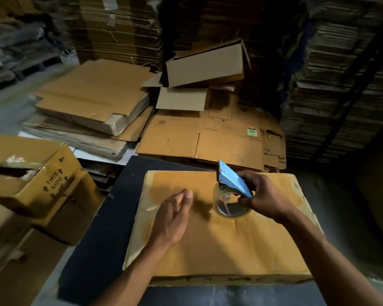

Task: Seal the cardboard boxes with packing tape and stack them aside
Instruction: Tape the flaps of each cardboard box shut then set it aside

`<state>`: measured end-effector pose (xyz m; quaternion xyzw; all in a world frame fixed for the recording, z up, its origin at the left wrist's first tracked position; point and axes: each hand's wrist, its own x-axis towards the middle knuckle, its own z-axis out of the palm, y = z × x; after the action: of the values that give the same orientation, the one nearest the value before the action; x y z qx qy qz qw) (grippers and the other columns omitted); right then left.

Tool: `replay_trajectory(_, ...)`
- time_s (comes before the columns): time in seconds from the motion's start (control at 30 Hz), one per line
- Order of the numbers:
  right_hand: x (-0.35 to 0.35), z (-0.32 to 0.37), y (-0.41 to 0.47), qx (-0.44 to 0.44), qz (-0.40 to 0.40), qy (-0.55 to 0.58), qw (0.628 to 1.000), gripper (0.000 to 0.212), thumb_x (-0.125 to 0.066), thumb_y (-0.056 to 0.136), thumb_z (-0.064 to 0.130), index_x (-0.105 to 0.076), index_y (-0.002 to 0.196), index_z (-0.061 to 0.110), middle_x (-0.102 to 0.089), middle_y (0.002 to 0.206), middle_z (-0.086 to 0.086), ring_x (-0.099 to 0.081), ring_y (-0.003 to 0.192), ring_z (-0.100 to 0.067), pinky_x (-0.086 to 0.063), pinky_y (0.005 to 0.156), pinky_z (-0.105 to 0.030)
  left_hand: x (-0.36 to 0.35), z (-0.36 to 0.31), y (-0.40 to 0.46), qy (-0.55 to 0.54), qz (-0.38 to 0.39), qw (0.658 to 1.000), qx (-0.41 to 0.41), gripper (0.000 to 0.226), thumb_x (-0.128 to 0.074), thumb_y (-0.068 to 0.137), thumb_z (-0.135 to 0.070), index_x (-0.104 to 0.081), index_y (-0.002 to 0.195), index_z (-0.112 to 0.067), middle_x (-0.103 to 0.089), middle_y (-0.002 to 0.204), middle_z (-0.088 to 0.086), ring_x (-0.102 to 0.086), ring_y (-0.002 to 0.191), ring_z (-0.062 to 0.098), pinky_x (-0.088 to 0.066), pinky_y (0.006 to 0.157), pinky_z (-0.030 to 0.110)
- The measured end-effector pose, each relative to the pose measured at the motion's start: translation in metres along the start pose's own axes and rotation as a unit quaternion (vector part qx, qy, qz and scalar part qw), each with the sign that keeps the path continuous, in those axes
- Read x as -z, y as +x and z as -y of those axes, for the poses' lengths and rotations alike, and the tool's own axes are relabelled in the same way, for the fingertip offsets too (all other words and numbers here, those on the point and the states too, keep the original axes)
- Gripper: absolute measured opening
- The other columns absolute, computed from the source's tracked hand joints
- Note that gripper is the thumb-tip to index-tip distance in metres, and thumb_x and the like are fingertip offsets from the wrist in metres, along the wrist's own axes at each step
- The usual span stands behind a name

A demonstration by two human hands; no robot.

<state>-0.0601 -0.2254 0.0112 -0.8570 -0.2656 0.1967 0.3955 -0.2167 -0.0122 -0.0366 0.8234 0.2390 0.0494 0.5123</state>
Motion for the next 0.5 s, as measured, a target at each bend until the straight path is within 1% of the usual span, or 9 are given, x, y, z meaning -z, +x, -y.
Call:
replay_trajectory(0.03,-0.002,0.004,0.0,0.007,0.002,-0.029,1.0,0.069,-0.087,0.073,0.006,-0.059,0.132,0.031,-0.066,0.117,0.012,-0.065,0.109,-0.01,-0.062,0.085,-0.031,0.001,-0.013,-0.003,-0.108,-0.006,0.994,0.032,0.093,-0.015,0.077,-0.1,-0.068,0.121,-0.037,-0.072,0.119,-0.011,-0.063,0.113,0.01,-0.049,0.098,0.039)
replay_trajectory(0.07,-0.006,0.008,0.001,0.016,0.003,-0.057,0.998,0.071,-0.089,0.074,0.011,-0.057,0.134,0.031,-0.064,0.12,0.013,-0.063,0.11,-0.009,-0.061,0.084,-0.028,0.003,-0.026,-0.004,-0.191,-0.003,0.979,0.069,0.089,-0.02,0.08,-0.098,-0.072,0.115,-0.035,-0.075,0.109,-0.012,-0.067,0.105,0.012,-0.05,0.092,0.039)
replay_trajectory(0.13,-0.014,0.018,0.0,0.042,0.002,-0.111,0.993,0.072,-0.091,0.075,0.024,-0.055,0.136,0.032,-0.06,0.122,0.016,-0.059,0.111,-0.007,-0.06,0.083,-0.026,0.009,-0.043,-0.006,-0.298,0.019,0.945,0.133,0.082,-0.028,0.087,-0.089,-0.074,0.118,-0.028,-0.078,0.106,-0.006,-0.07,0.104,0.021,-0.05,0.084,0.04)
replay_trajectory(0.2,-0.025,0.026,0.0,0.088,-0.006,-0.195,0.977,0.07,-0.089,0.075,0.037,-0.054,0.137,0.034,-0.06,0.122,0.017,-0.058,0.108,-0.008,-0.059,0.082,-0.03,0.019,-0.049,-0.008,-0.342,0.037,0.925,0.164,0.073,-0.039,0.091,-0.08,-0.074,0.118,-0.023,-0.079,0.104,0.0,-0.071,0.102,0.024,-0.05,0.084,0.041)
replay_trajectory(0.27,-0.034,0.032,0.0,0.139,-0.014,-0.269,0.953,0.069,-0.084,0.076,0.045,-0.052,0.137,0.036,-0.065,0.124,0.014,-0.061,0.105,-0.013,-0.058,0.079,-0.037,0.028,-0.048,-0.014,-0.343,0.027,0.925,0.164,0.052,-0.054,0.095,-0.065,-0.076,0.112,-0.021,-0.08,0.101,0.002,-0.071,0.098,0.024,-0.049,0.084,0.042)
replay_trajectory(0.3,-0.036,0.035,0.002,0.154,-0.012,-0.284,0.946,0.07,-0.083,0.076,0.047,-0.051,0.137,0.037,-0.066,0.124,0.013,-0.062,0.104,-0.015,-0.058,0.077,-0.038,0.033,-0.046,-0.017,-0.35,0.017,0.923,0.161,0.043,-0.06,0.095,-0.057,-0.077,0.109,-0.02,-0.079,0.101,0.004,-0.07,0.096,0.025,-0.048,0.082,0.042)
replay_trajectory(0.37,-0.039,0.044,0.004,0.171,0.007,-0.273,0.947,0.071,-0.083,0.076,0.048,-0.05,0.138,0.038,-0.065,0.124,0.014,-0.061,0.105,-0.012,-0.058,0.076,-0.036,0.043,-0.038,-0.024,-0.399,-0.004,0.9,0.174,0.033,-0.067,0.093,-0.046,-0.08,0.105,-0.019,-0.079,0.101,0.008,-0.068,0.092,0.026,-0.048,0.078,0.043)
replay_trajectory(0.43,-0.043,0.057,0.006,0.196,0.025,-0.24,0.951,0.07,-0.083,0.076,0.048,-0.052,0.138,0.038,-0.064,0.125,0.017,-0.059,0.106,-0.007,-0.058,0.078,-0.032,0.054,-0.033,-0.029,-0.474,-0.018,0.857,0.204,0.032,-0.071,0.09,-0.041,-0.079,0.105,-0.014,-0.078,0.096,0.01,-0.065,0.084,0.025,-0.048,0.073,0.041)
replay_trajectory(0.5,-0.05,0.074,0.01,0.212,0.041,-0.195,0.957,0.069,-0.084,0.075,0.05,-0.055,0.136,0.037,-0.064,0.124,0.019,-0.059,0.107,-0.005,-0.057,0.079,-0.028,0.061,-0.03,-0.03,-0.534,-0.035,0.812,0.233,0.031,-0.072,0.091,-0.035,-0.077,0.106,-0.009,-0.075,0.086,0.01,-0.061,0.071,0.021,-0.047,0.066,0.036)
